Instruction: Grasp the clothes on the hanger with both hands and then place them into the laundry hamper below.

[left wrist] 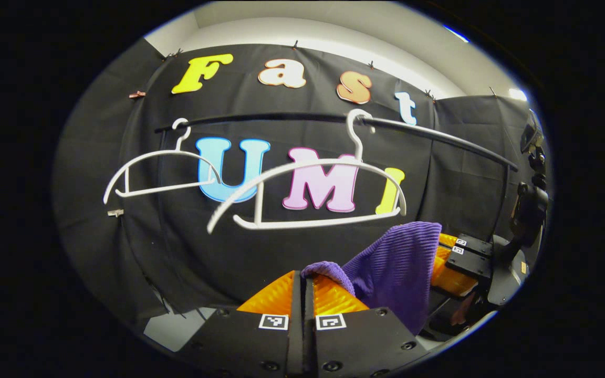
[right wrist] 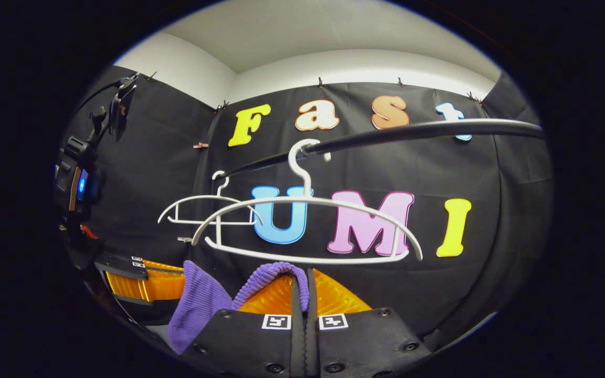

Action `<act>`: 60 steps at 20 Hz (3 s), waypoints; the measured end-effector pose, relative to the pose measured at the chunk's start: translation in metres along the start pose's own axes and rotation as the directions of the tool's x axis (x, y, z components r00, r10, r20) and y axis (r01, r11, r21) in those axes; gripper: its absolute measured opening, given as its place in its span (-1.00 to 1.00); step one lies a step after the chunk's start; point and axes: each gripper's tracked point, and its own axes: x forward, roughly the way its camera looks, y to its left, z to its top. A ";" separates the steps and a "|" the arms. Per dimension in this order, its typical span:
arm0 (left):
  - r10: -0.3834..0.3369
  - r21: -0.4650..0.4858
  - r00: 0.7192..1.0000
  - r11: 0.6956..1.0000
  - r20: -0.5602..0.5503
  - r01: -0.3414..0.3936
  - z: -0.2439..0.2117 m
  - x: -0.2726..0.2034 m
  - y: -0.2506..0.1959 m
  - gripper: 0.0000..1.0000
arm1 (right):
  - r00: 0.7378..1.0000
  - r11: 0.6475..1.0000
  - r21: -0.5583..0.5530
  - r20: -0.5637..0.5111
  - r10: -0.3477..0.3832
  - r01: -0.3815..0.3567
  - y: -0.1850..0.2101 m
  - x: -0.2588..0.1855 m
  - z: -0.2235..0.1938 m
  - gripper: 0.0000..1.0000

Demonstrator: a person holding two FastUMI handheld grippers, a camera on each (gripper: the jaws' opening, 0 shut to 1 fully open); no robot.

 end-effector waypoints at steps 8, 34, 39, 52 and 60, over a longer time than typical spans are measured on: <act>0.000 -0.066 0.976 0.998 -0.220 -0.015 -0.148 0.023 0.012 -0.91 | 0.949 0.999 0.038 -0.317 0.009 0.003 -0.009 -0.021 -0.169 -0.91; 0.127 -0.051 0.649 0.967 -0.750 -0.248 -0.421 0.055 0.052 0.56 | 0.505 0.992 0.000 -0.861 -0.066 0.130 -0.037 -0.102 -0.468 0.96; 0.111 -0.056 0.659 0.972 -0.744 -0.227 -0.427 0.058 0.046 0.92 | 0.507 0.990 0.018 -0.860 -0.055 0.137 -0.028 -0.103 -0.463 0.98; 0.094 0.010 0.876 0.995 -0.474 -0.101 -0.267 0.012 0.023 0.92 | 0.748 0.970 -0.013 -0.635 -0.194 0.241 -0.023 -0.089 -0.291 0.99; 0.076 0.074 0.987 0.995 -0.142 -0.066 -0.102 -0.095 0.012 0.90 | 0.873 0.939 -0.062 -0.354 -0.336 0.337 0.003 -0.128 -0.114 0.96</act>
